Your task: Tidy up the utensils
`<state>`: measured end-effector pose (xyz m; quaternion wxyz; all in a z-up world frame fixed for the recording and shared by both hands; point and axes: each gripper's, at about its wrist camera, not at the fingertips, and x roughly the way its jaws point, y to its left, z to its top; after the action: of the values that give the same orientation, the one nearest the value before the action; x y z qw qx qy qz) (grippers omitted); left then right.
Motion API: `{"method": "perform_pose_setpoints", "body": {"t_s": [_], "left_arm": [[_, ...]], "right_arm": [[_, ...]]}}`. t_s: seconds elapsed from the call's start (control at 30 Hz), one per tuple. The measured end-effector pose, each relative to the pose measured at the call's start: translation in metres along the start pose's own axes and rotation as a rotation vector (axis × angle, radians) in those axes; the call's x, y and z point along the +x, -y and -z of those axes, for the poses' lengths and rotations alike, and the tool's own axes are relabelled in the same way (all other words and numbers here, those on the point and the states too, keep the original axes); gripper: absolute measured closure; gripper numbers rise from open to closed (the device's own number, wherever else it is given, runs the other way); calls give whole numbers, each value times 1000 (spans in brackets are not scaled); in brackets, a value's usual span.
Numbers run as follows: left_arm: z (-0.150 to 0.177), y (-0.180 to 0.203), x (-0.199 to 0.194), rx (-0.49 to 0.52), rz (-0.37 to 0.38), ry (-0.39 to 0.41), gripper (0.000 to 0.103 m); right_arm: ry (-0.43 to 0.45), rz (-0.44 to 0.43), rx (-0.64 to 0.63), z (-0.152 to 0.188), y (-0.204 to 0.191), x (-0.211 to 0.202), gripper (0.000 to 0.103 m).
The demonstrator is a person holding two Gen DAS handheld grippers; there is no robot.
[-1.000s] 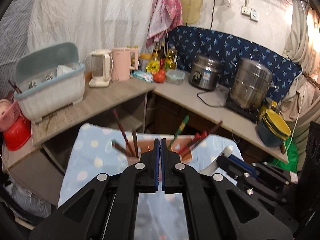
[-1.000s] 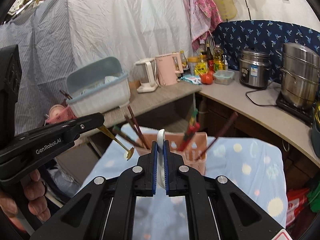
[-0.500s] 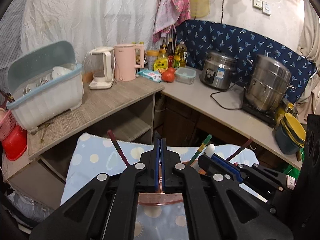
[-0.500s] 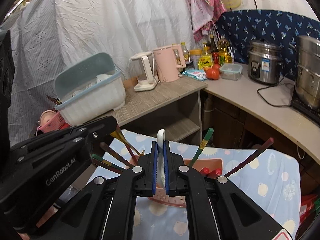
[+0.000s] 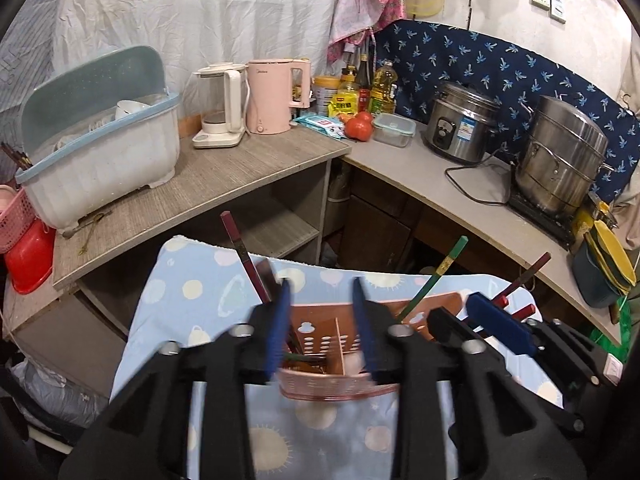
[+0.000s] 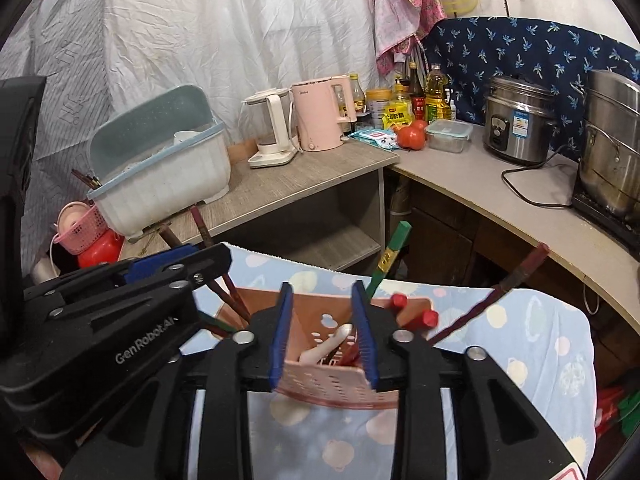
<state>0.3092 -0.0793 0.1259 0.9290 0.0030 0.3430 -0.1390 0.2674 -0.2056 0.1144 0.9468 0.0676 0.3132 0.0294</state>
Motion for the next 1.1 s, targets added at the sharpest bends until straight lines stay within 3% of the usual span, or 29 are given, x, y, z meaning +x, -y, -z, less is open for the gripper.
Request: {"method": "perform_pose_setpoints", "body": {"t_s": [0.3,0.4,0.47,0.77,1.1], "left_arm": [[22,-1,-17,25,-70,5,67],[32,-4,-26,19,-88,-2,67],[39,-4,-32,25,-108,-4,67],[70,0,-59,41,-140,-11,66],[101,5,-71,38,-136,-35,51]], "right_arm": [[23,91,-55,22,-6,-28,64],[16,98,-34,31,-2,-42,63],[11,102,-15,34,1,-50,57],[-3,124,41,58,0,-80,53],[-32,151,46,85,-3,-93,44]]}}
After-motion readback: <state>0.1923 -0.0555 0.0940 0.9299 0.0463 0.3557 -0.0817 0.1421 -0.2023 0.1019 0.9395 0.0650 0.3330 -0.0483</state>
